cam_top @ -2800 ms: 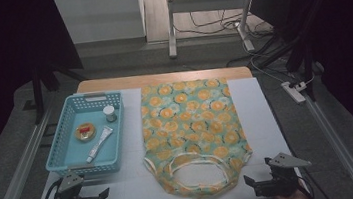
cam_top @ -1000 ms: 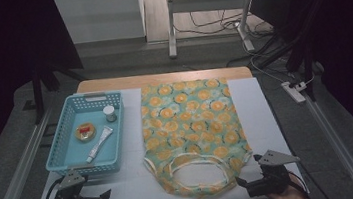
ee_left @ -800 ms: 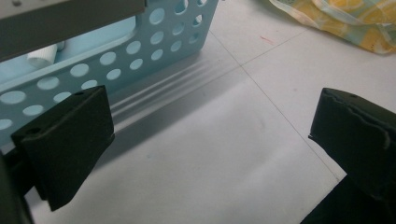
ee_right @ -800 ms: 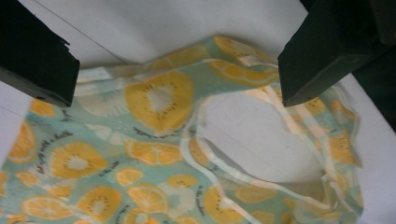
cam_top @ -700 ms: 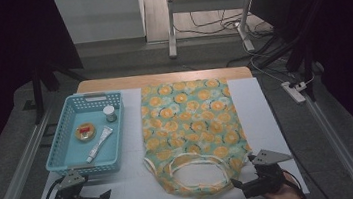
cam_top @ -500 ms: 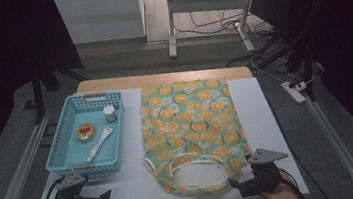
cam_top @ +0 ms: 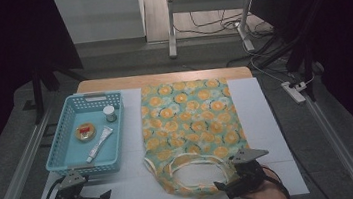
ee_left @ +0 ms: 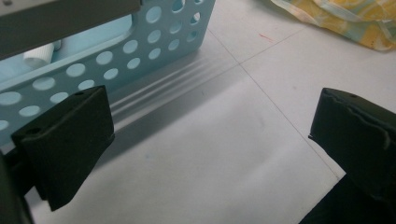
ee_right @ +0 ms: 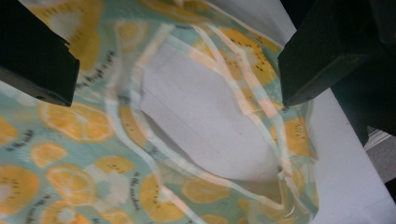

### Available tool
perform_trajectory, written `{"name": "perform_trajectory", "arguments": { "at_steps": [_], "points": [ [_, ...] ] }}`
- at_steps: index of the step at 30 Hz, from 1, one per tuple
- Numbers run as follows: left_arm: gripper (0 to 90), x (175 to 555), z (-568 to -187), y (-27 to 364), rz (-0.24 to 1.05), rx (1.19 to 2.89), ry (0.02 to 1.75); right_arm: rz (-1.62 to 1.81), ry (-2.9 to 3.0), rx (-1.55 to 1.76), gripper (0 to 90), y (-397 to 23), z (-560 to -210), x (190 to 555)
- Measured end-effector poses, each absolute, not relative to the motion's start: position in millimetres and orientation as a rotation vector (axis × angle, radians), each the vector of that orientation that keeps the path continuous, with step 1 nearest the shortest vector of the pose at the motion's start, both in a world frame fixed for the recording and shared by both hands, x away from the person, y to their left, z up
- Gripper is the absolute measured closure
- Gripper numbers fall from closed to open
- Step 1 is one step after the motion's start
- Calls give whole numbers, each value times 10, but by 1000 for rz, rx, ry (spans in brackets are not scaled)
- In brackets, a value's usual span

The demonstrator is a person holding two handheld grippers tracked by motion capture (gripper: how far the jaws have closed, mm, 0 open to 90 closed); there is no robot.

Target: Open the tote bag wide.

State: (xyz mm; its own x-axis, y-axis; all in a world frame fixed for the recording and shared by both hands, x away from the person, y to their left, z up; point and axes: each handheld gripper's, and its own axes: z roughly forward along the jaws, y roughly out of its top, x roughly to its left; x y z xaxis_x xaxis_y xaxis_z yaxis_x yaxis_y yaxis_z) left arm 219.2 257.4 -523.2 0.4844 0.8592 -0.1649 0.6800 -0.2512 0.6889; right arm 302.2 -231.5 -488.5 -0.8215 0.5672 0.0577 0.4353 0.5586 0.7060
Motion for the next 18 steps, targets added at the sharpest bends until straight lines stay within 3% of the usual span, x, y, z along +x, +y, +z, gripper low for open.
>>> {"name": "perform_trajectory", "arguments": {
  "at_steps": [13, 18],
  "points": [
    [0, 2195, -5233, 2569, 316, 2017, 1268, 1028, 2718, 767, 1, -1954, -5033, 3044],
    [0, 2196, -5233, 2564, 317, 2022, 1266, 968, 2772, 713, 60, -1855, -5130, 3034]
  ]
}}
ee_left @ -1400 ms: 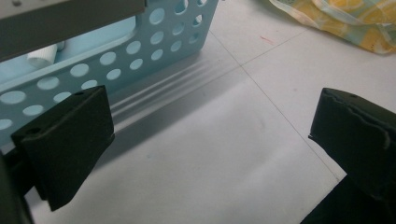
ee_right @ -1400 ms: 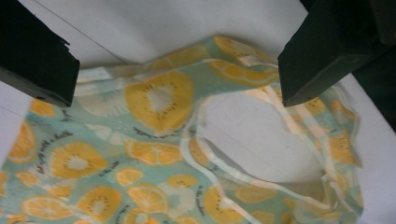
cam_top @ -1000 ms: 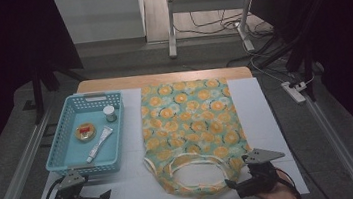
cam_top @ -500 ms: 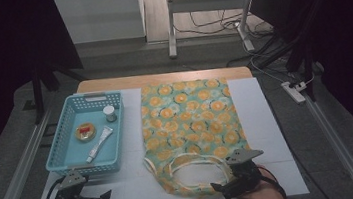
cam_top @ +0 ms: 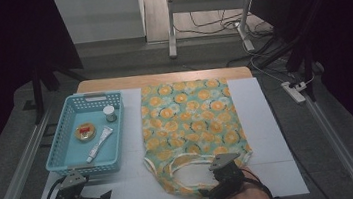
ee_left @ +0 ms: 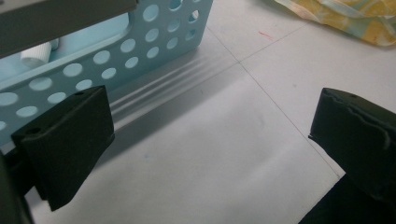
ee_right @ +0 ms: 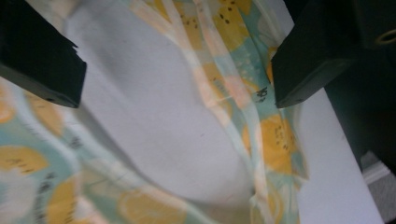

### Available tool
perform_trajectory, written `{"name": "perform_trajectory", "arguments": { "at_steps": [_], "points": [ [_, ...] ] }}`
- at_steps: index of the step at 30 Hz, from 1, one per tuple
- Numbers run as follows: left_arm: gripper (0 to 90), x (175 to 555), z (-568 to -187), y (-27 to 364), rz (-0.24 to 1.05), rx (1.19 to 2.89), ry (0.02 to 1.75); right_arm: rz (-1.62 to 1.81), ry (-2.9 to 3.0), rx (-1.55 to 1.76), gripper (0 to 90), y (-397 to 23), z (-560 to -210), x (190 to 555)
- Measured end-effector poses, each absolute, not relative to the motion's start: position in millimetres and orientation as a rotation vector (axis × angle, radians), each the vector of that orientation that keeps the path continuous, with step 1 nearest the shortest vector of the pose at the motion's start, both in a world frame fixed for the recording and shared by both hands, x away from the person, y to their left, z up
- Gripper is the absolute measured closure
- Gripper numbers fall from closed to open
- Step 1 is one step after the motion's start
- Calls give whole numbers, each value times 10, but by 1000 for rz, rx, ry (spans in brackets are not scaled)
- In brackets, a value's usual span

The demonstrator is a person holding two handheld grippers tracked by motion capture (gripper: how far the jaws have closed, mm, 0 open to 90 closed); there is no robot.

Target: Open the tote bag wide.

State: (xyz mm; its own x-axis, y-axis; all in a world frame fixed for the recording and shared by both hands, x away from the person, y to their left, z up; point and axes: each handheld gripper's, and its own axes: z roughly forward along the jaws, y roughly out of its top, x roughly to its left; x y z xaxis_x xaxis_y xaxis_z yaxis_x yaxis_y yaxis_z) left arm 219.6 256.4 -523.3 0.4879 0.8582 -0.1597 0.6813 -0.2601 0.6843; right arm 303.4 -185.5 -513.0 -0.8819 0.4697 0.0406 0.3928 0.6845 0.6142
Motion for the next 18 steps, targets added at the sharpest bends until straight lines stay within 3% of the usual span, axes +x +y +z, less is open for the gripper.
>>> {"name": "perform_trajectory", "arguments": {
  "at_steps": [6, 18],
  "points": [
    [0, 2196, -5233, 2558, 317, 2029, 1262, 907, 2810, 629, 217, -1793, -5186, 2982],
    [0, 2200, -5235, 2549, 320, 2037, 1263, 1004, 2847, 563, 843, -1842, -5050, 2964]
  ]
}}
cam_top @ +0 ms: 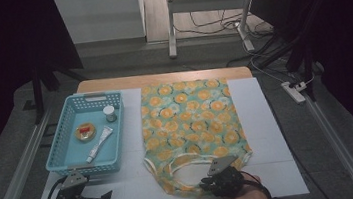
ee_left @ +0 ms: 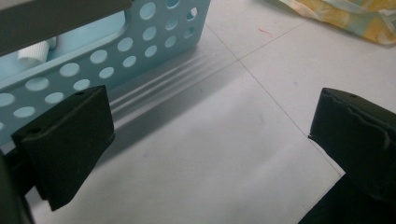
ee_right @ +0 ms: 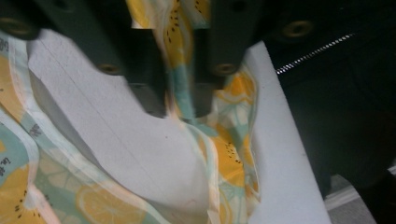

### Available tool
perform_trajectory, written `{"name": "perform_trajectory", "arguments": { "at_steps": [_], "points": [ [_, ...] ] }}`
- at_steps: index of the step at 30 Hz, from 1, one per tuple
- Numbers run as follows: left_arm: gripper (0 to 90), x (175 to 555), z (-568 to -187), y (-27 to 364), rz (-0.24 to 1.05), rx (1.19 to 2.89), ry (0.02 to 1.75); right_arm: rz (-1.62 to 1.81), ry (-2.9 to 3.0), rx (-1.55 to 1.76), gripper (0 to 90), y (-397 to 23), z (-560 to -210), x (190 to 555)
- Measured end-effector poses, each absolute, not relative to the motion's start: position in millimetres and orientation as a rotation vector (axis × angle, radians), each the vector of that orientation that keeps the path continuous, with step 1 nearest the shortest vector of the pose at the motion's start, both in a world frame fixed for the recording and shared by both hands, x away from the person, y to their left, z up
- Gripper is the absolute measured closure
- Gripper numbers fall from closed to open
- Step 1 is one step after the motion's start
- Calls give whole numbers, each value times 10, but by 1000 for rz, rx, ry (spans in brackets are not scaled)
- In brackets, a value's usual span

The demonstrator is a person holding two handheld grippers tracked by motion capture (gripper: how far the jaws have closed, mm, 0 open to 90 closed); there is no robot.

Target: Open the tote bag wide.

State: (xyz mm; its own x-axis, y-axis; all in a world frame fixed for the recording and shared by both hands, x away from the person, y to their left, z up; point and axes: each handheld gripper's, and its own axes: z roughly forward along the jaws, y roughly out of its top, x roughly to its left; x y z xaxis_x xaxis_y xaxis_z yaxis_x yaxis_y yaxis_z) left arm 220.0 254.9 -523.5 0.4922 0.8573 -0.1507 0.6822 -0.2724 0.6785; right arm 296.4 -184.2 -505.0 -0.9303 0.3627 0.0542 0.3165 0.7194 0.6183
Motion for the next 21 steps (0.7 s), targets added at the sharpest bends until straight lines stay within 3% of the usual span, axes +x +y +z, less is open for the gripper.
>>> {"name": "perform_trajectory", "arguments": {
  "at_steps": [3, 21],
  "points": [
    [1, 2200, -5235, 2549, 319, 2037, 1264, 1024, 2851, 561, 891, -1861, -5001, 2982],
    [0, 2201, -5235, 2557, 314, 2031, 1268, 1203, 2760, 661, 898, -1960, -4669, 3443]
  ]
}}
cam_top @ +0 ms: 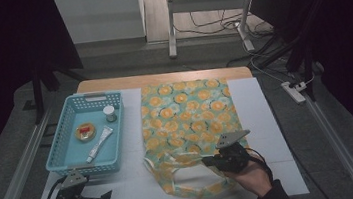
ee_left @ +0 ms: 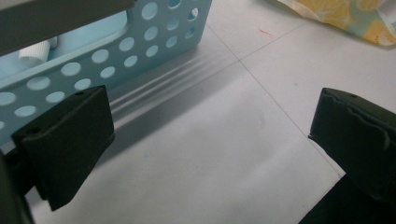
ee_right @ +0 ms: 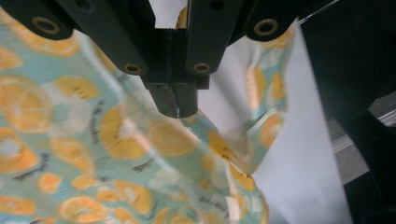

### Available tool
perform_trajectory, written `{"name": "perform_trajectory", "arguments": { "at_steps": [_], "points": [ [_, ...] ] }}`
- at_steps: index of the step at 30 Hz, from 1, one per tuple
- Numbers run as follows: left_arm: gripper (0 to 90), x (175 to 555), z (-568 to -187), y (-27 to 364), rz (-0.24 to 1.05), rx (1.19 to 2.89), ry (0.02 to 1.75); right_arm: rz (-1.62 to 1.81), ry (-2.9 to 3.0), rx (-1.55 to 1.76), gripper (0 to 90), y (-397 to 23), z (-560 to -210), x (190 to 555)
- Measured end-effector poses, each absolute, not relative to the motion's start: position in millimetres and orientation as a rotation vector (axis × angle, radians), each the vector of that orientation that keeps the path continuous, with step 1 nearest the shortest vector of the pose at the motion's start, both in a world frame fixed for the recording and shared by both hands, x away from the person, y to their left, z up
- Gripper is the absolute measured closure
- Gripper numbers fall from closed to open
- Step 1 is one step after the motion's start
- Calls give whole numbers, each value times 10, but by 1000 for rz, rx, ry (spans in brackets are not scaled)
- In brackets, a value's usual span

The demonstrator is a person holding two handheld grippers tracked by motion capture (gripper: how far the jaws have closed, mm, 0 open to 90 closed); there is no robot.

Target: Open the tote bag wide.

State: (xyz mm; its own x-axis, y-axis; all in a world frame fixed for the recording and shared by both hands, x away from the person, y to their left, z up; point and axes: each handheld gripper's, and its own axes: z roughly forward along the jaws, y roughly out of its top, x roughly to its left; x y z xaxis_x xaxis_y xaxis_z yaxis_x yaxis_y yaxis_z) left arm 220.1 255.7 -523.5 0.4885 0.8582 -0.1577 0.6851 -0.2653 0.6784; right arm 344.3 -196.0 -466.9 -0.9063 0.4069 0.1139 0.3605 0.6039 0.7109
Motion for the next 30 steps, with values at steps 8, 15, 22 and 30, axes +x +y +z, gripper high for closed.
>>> {"name": "perform_trajectory", "arguments": {
  "at_steps": [8, 15, 22, 30],
  "points": [
    [0, 2203, -5236, 2561, 313, 2027, 1271, 1207, 2714, 705, 899, -1948, -4613, 3757],
    [1, 2204, -5237, 2562, 312, 2026, 1271, 1190, 2668, 739, 899, -1927, -4563, 4021],
    [2, 2204, -5237, 2565, 310, 2025, 1270, 1166, 2642, 775, 899, -1860, -4557, 4274],
    [2, 2205, -5238, 2567, 308, 2024, 1269, 1136, 2599, 793, 899, -1755, -4557, 4624]
  ]
}}
